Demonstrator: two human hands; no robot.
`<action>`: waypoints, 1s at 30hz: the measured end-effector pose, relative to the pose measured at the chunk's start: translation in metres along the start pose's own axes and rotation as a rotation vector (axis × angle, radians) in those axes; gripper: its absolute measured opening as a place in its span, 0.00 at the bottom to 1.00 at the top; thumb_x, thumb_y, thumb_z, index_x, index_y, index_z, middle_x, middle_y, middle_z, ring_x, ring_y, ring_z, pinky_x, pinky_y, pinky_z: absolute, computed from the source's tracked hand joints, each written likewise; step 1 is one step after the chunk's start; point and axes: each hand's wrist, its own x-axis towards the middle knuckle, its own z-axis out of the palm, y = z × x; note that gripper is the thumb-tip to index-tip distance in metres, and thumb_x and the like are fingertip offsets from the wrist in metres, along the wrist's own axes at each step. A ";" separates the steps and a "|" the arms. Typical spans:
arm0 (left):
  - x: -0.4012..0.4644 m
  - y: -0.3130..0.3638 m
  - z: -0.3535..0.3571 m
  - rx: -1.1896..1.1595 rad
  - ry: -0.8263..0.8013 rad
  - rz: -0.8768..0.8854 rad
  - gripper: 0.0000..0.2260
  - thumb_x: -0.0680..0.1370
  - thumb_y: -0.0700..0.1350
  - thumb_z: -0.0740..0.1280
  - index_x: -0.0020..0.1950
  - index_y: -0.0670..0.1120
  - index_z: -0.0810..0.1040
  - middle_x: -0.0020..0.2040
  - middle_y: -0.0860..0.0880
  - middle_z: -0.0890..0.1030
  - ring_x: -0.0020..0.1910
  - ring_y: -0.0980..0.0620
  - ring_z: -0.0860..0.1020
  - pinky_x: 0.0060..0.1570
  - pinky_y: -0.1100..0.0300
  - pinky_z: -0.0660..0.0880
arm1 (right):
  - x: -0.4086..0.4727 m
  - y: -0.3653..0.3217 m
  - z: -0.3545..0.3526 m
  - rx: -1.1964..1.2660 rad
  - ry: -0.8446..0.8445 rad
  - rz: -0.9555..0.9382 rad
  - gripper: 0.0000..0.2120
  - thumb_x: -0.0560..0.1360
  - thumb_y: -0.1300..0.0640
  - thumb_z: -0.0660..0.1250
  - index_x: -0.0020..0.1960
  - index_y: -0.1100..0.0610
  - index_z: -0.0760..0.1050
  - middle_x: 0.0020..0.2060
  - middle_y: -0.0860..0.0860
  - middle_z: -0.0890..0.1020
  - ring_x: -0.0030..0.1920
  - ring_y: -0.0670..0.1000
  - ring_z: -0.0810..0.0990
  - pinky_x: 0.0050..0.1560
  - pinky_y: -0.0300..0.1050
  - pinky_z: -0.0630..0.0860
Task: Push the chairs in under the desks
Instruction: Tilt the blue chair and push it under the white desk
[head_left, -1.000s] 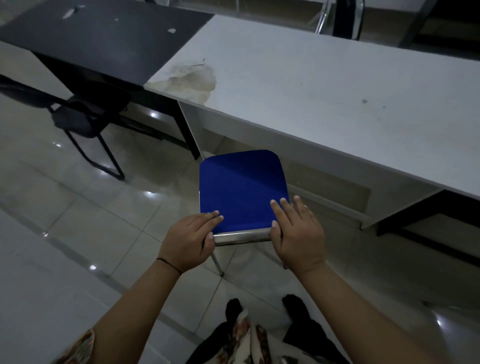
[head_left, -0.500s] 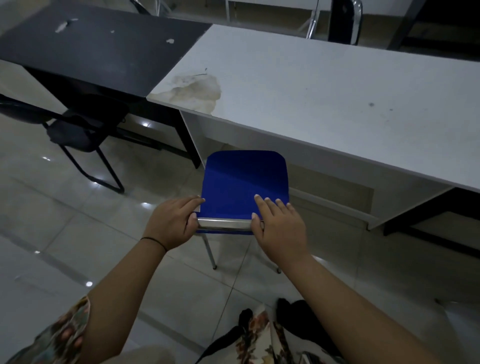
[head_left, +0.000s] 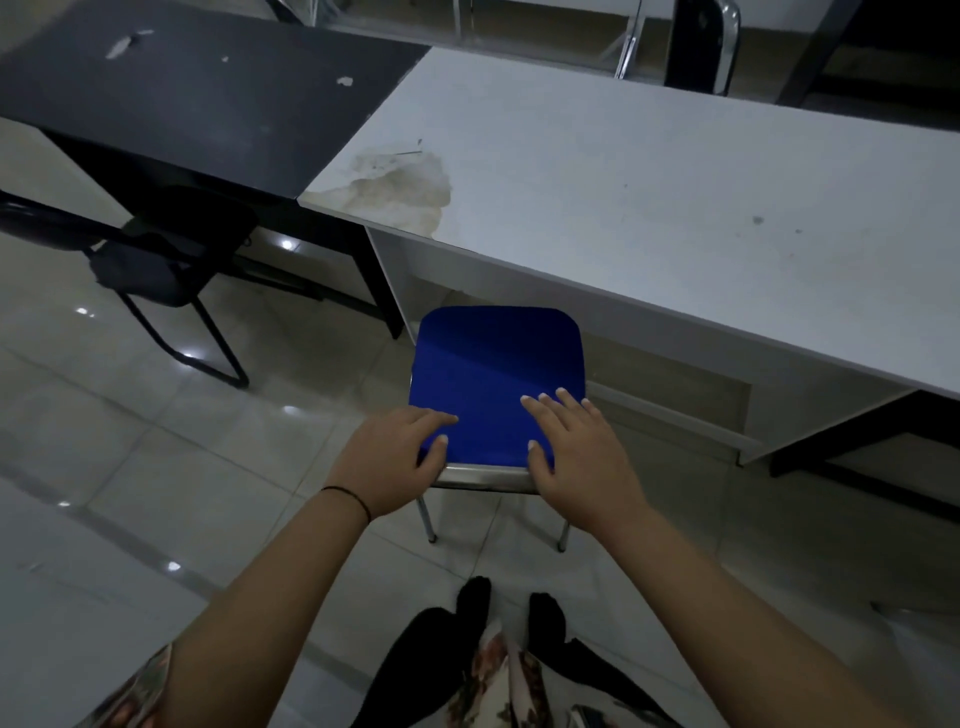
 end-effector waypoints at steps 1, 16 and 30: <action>0.000 -0.001 0.001 0.001 -0.014 0.016 0.24 0.75 0.54 0.48 0.61 0.48 0.77 0.52 0.51 0.81 0.50 0.55 0.78 0.50 0.63 0.71 | -0.002 -0.001 0.000 0.029 -0.005 0.008 0.29 0.75 0.48 0.47 0.74 0.54 0.63 0.71 0.53 0.69 0.75 0.52 0.59 0.74 0.44 0.49; -0.025 -0.049 -0.007 0.032 -0.037 0.445 0.14 0.72 0.45 0.59 0.50 0.45 0.82 0.41 0.51 0.83 0.37 0.54 0.80 0.35 0.61 0.78 | -0.045 -0.059 0.032 0.055 0.108 0.266 0.31 0.75 0.48 0.42 0.70 0.55 0.70 0.68 0.50 0.73 0.71 0.47 0.66 0.64 0.38 0.63; 0.012 -0.067 -0.006 0.126 0.082 0.602 0.19 0.75 0.49 0.60 0.61 0.43 0.78 0.60 0.46 0.79 0.61 0.49 0.76 0.65 0.53 0.69 | -0.023 -0.064 0.048 -0.092 0.280 0.349 0.28 0.81 0.45 0.46 0.61 0.60 0.78 0.60 0.56 0.80 0.66 0.56 0.74 0.65 0.51 0.68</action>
